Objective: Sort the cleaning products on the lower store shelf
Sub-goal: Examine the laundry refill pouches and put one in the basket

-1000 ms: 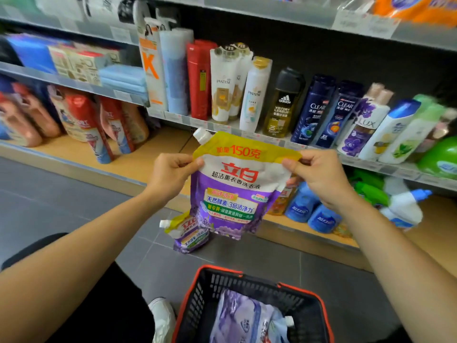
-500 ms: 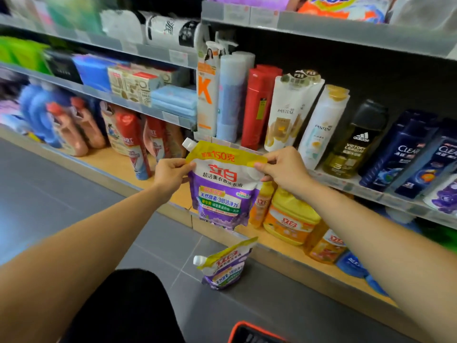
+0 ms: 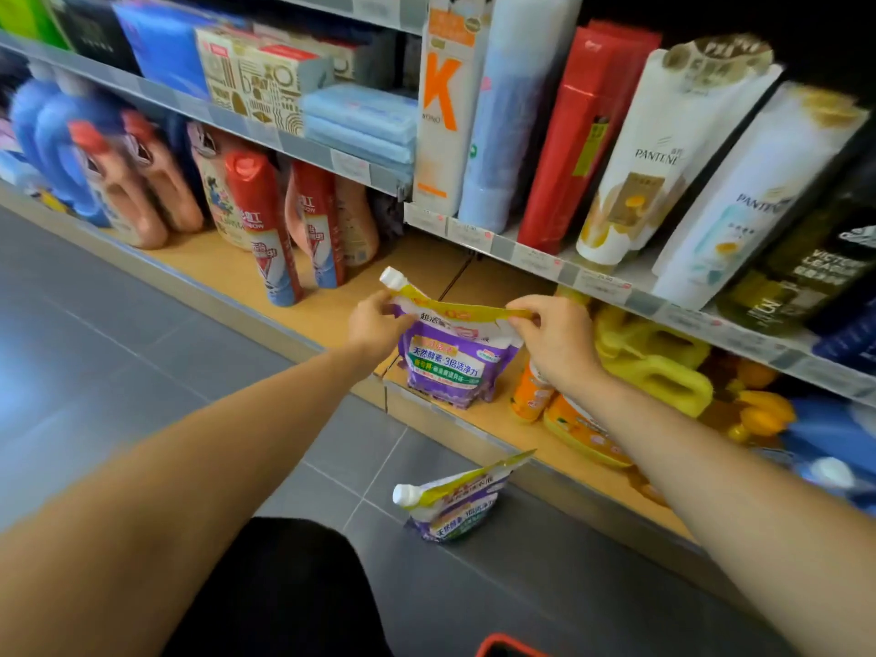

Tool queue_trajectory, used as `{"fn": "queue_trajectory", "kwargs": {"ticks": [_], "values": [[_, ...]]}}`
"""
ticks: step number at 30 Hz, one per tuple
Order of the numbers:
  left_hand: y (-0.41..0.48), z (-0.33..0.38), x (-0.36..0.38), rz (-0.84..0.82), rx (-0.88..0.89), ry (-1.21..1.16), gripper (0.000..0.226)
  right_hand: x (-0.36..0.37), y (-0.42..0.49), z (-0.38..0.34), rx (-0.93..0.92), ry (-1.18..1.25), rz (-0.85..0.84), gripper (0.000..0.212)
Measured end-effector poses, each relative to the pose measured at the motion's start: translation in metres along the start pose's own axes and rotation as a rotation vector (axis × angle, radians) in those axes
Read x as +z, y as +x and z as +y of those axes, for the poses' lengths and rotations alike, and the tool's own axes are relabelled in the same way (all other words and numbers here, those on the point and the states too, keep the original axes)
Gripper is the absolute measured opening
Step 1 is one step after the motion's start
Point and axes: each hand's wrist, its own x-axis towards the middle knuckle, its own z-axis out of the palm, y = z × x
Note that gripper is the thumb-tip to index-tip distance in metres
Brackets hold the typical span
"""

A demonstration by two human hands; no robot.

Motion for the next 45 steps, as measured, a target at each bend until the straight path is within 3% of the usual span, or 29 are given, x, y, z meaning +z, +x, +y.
{"fn": "queue_trajectory", "kwargs": {"ticks": [2,6,9,13,16,20,27,32,35,38,40,43,45], "values": [[-0.009,0.001,0.011,-0.035,-0.031,0.047,0.044,-0.005,-0.007,0.004,-0.062,-0.081,0.014,0.033],[-0.027,0.000,0.032,-0.090,-0.088,0.019,0.099,-0.019,-0.029,0.025,-0.253,-0.342,0.033,0.049],[-0.041,0.000,0.048,-0.119,-0.080,0.137,0.124,-0.032,-0.038,0.043,-0.268,-0.503,-0.033,0.061],[-0.058,-0.013,0.072,-0.011,0.001,0.362,0.144,-0.046,-0.041,0.064,-0.228,-0.597,-0.219,0.084],[-0.064,-0.029,0.093,0.082,0.029,0.391,0.132,-0.051,-0.041,0.077,-0.255,-0.582,-0.311,0.094],[-0.063,-0.046,0.117,0.239,0.075,0.373,0.102,-0.049,-0.042,0.080,-0.253,-0.542,-0.310,0.095],[-0.026,-0.035,0.132,0.220,0.077,0.322,0.113,-0.043,-0.043,0.081,-0.239,-0.535,-0.257,0.088],[-0.014,-0.031,0.109,-0.046,0.131,0.418,0.112,-0.044,-0.041,0.082,-0.232,-0.545,-0.253,0.089],[-0.033,-0.030,0.093,-0.210,0.123,0.537,0.080,-0.042,-0.042,0.080,-0.224,-0.533,-0.247,0.090],[-0.058,-0.020,0.077,-0.528,0.124,0.709,0.055,-0.036,-0.045,0.074,-0.180,-0.468,-0.235,0.085],[-0.076,-0.012,0.066,-0.719,0.131,0.804,0.050,-0.027,-0.055,0.067,-0.199,-0.426,-0.140,0.072],[-0.101,-0.008,0.051,-0.868,0.098,0.971,0.055,-0.002,-0.080,0.058,-0.344,-0.340,0.041,0.050],[-0.116,-0.012,0.040,-0.901,0.116,1.175,0.063,0.018,-0.095,0.060,-0.321,-0.292,-0.114,0.050]]}}
